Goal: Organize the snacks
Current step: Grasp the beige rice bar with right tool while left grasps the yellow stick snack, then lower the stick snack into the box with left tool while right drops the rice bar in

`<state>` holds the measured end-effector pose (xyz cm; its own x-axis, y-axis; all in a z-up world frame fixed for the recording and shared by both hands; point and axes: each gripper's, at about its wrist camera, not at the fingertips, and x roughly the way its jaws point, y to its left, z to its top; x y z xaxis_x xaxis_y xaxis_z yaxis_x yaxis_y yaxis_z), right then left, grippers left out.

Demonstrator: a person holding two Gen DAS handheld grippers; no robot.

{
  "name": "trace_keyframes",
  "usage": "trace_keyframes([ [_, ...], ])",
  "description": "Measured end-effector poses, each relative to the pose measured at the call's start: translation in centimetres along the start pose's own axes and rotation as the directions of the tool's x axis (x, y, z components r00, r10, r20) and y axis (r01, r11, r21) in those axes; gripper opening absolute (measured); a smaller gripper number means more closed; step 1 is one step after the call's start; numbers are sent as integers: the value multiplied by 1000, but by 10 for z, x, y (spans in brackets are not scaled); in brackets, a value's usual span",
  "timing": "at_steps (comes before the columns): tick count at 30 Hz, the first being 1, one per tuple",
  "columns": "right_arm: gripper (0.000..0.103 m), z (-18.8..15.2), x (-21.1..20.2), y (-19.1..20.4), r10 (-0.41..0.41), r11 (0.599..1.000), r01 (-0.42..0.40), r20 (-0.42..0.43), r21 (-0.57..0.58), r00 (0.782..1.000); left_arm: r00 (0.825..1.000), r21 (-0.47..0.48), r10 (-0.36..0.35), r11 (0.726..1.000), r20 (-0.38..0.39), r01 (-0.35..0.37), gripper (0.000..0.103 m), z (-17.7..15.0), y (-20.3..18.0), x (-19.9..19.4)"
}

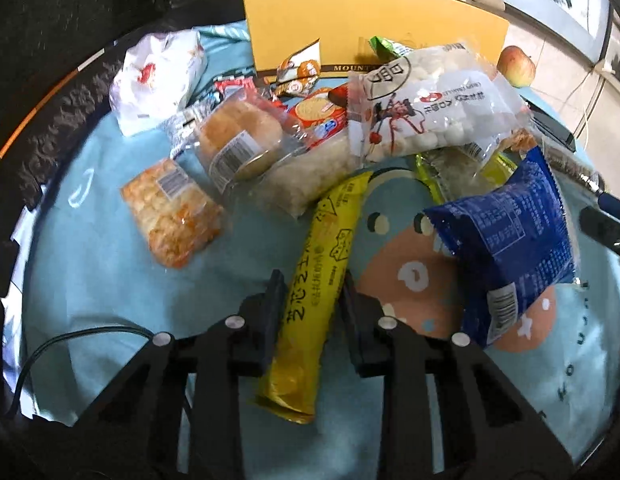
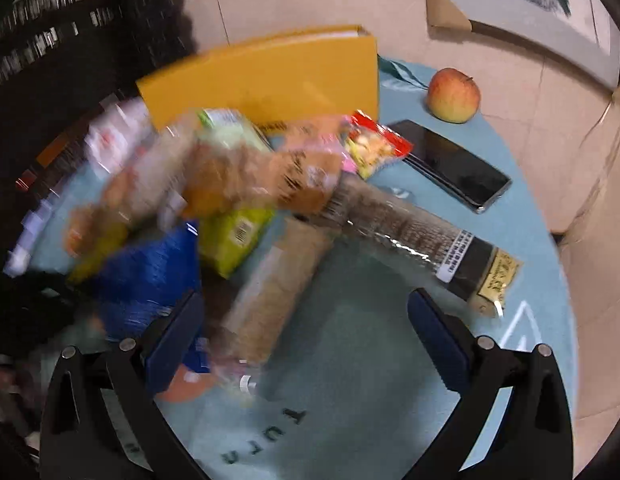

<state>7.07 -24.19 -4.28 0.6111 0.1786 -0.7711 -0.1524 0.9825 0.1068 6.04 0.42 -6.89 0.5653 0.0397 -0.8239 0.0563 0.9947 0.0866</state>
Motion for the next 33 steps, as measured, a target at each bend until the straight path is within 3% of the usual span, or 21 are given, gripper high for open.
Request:
trace_keyframes([
  [4, 79, 11, 22, 9, -26, 999, 28, -77, 21, 997, 1000, -21, -10, 1000, 13, 10, 28, -2, 2, -1],
  [6, 66, 15, 39, 20, -82, 996, 80, -127, -27, 989, 1000, -25, -13, 1000, 12, 13, 30, -2, 4, -2],
  [8, 42, 16, 41, 27, -90, 996, 86, -109, -39, 990, 1000, -28, -4, 1000, 7, 4, 37, -1, 5, -1],
  [10, 28, 15, 38, 31, -78, 996, 74, -118, -40, 990, 1000, -60, 24, 998, -3, -24, 69, 1, 14, 4],
  [12, 28, 11, 34, 28, -55, 998, 53, -115, -15, 992, 1000, -121, 6, 993, -23, -9, 85, 1, 28, 11],
  [14, 28, 8, 29, 17, -10, 999, 14, -113, 35, 994, 1000, -118, -10, 993, -14, 9, 85, 1, 30, 12],
  [16, 28, 4, 21, 8, 14, 997, -6, -110, 72, 994, 999, -83, -28, 996, 21, 29, 56, 0, 24, 8],
  [17, 28, 3, 18, 2, 24, 996, -15, -100, 89, 995, 999, -48, -24, 999, 33, 26, 48, 0, 16, 4],
  [18, 28, 3, 16, 0, 28, 995, -19, -95, 98, 995, 999, -31, -29, 999, 34, 30, 27, 1, 12, 3],
  [19, 28, 2, 13, -4, 34, 994, -24, -89, 109, 995, 999, -15, -40, 999, 28, 40, 23, 1, 8, 2],
  [25, 28, -2, -8, -16, 82, 987, -75, -42, 143, 996, 997, -19, -66, 998, 30, 66, 20, 0, -1, -11],
  [33, 28, 0, -26, -19, 149, 976, -150, 18, 158, 989, 981, -54, -152, 986, 124, 160, 20, 8, 9, -55],
])
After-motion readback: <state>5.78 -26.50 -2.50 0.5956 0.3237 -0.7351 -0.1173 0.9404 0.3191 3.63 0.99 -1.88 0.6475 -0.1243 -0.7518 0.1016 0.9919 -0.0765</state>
